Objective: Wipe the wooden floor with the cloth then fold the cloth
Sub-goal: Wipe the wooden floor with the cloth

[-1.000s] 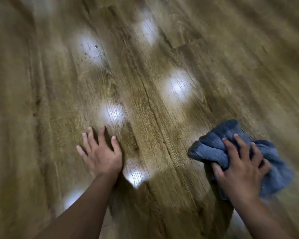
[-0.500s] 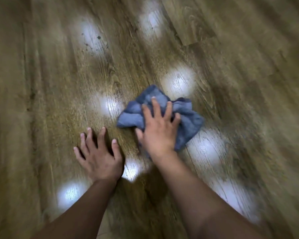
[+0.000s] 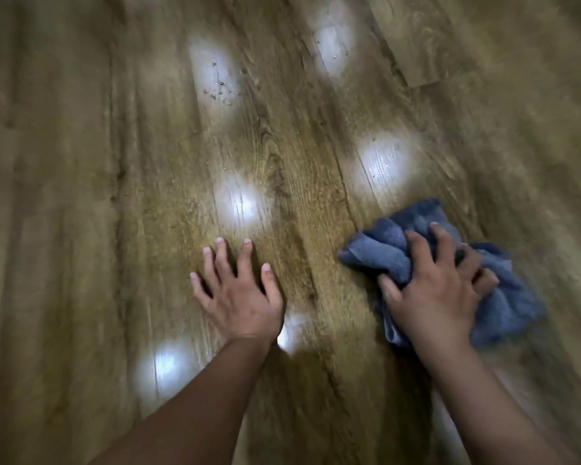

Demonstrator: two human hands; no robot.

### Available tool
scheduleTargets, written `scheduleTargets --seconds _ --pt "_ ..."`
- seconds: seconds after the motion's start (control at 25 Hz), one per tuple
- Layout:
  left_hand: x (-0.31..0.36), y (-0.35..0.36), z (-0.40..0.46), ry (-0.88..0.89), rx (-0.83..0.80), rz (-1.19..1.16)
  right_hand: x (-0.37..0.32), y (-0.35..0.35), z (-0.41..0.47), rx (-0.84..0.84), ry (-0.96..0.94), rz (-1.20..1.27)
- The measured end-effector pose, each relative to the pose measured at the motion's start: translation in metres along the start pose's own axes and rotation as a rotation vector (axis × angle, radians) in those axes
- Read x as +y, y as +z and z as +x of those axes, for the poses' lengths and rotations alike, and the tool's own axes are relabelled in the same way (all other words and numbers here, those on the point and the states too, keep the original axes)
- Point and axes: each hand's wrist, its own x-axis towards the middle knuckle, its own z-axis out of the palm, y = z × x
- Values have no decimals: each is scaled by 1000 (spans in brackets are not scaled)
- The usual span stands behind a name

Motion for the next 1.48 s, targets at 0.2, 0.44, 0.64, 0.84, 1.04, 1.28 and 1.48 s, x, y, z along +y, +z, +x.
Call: scheduleTargets --seconds 0.2,0.44,0.64,0.84,1.04,1.28,1.48 --pt "0 -4 3 -4 -76 7 -59 2 -37 -47 -79 16" --pt "-58 -49 44 48 -325 -169 -49 -1 -161 -85 -263 19" --pt "-148 -92 97 -461 -643 -219 -57 6 -161 -57 -232 30" --pt "-150 -89 98 -375 -770 -263 -102 9 -93 -71 -148 -5" --pt "-151 -90 102 -383 -813 -210 -192 28 29 -43 -89 -16" --pt "-157 -88 103 -400 -814 -226 -281 40 49 -85 -283 -15" --pt "-157 -85 106 -445 -756 -310 -257 37 -16 -74 -418 -12"
